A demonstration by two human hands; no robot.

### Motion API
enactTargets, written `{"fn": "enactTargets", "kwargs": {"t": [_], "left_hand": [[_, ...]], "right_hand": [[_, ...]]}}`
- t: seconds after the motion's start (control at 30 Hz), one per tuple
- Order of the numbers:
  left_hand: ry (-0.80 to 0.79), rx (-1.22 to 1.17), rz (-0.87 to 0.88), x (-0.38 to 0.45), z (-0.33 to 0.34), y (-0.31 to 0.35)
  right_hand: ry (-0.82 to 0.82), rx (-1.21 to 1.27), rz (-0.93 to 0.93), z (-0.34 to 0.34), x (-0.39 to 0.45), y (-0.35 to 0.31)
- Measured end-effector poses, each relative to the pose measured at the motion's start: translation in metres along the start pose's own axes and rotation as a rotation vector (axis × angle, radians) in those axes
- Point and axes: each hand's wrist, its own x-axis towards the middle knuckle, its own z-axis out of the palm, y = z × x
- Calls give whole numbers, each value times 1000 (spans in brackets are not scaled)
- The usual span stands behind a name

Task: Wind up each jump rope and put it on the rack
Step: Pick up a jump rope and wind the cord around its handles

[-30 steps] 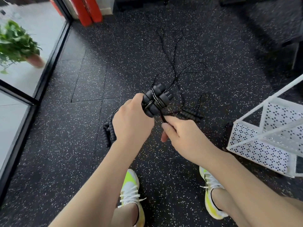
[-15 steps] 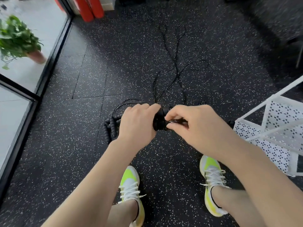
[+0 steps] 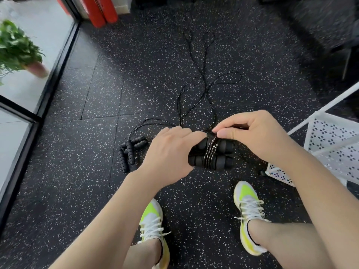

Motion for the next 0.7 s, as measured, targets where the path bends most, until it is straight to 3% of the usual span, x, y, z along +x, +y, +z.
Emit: {"fn": "enactTargets", "kwargs": {"t": [0.17, 0.27, 0.33, 0.5, 0.7], "left_hand": [[91, -169, -66, 2, -8, 3], [119, -317, -188, 3, -15, 8], [114, -381, -284, 5, -20, 12], [115, -436, -536, 12, -21, 20], [58, -243, -680, 21, -19, 20]], "right_hand": [[-19, 299, 1, 5, 6, 6], [-30, 546, 29, 17, 7, 9], [-16, 577, 30, 27, 6, 7], [63, 279, 102, 43, 0, -5], [-10, -72, 116, 55, -1, -6]]}}
